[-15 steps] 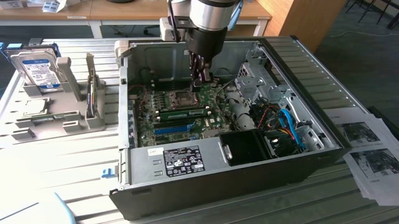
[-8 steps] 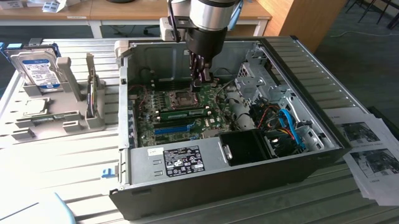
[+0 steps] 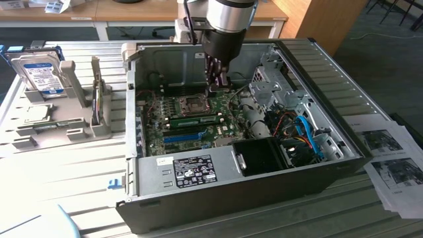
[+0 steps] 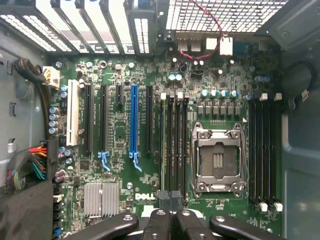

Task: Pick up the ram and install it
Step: 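Press down the ram until it locks into place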

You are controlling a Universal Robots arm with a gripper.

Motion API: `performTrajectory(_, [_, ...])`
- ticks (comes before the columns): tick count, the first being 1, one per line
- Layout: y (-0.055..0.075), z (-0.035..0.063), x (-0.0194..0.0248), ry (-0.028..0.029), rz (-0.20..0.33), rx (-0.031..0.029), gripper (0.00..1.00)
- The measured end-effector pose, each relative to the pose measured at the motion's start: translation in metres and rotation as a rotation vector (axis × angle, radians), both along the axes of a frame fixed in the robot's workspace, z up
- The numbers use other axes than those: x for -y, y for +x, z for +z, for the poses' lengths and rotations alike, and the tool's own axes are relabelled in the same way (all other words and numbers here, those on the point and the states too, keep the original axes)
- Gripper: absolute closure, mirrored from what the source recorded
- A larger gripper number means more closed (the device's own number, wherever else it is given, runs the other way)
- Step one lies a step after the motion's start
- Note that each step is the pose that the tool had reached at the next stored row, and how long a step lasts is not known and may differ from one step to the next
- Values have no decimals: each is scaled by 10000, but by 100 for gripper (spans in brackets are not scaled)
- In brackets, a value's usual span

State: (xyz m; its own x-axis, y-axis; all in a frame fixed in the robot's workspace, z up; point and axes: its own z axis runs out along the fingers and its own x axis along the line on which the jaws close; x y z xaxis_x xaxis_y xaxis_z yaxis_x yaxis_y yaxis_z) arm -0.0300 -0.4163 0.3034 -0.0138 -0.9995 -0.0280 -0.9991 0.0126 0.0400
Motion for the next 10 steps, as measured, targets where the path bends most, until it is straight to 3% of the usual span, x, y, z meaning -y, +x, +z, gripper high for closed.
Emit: performTrajectory(10, [153,0,0,0,0,0,91])
